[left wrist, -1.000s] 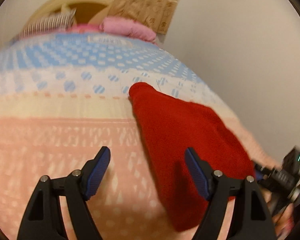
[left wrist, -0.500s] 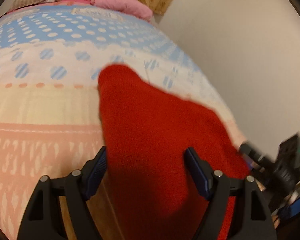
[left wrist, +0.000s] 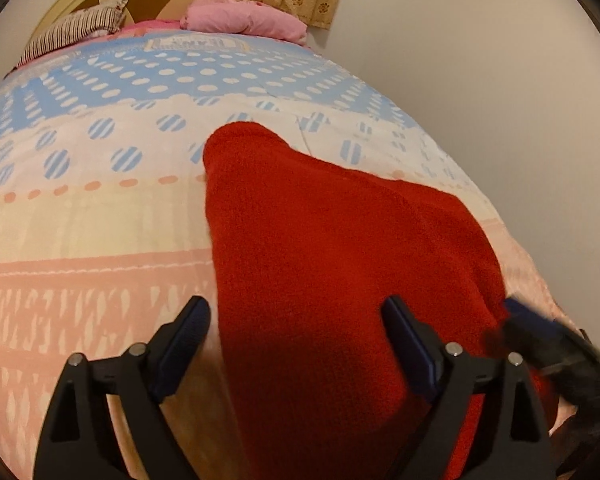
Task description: Fold small clothes
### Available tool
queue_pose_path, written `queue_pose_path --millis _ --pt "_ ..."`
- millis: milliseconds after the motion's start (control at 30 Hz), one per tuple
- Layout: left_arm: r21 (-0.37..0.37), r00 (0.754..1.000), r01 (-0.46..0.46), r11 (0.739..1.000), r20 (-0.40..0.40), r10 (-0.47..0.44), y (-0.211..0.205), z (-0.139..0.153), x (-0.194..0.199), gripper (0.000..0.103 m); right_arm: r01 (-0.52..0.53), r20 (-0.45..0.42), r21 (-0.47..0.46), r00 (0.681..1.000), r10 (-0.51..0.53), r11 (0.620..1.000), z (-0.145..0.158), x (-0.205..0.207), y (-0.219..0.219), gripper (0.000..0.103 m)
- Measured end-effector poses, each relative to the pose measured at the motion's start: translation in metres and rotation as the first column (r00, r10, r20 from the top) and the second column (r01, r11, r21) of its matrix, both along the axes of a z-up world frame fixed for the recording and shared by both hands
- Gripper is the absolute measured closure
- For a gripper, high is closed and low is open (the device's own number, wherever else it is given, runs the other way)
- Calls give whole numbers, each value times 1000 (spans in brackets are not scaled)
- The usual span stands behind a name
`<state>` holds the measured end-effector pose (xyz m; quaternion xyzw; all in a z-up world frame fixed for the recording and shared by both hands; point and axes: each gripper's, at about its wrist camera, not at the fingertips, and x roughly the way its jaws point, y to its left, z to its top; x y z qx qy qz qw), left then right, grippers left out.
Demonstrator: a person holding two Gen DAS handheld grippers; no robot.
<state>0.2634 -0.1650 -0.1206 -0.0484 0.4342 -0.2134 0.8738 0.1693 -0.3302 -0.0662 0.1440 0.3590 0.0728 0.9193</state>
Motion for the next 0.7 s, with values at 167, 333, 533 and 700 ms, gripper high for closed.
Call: queue_pose_path --millis 167,333,533,700 --pt "51 999 1 999 39 -3 -4 2 -8 9 63 -52 29 997 -62 998 -25 -6 -19 59" --pt "47 999 1 999 34 -3 -3 0 -5 7 171 -133 143 979 -152 975 -49 -14 -50 59" --pt "-8 997 76 997 -2 -76 -4 2 0 7 147 -105 91 985 -137 985 -30 -9 -47 44" --pt "-282 984 98 954 -114 -135 16 -8 13 9 185 -73 120 981 -177 975 -19 5 -67 30"
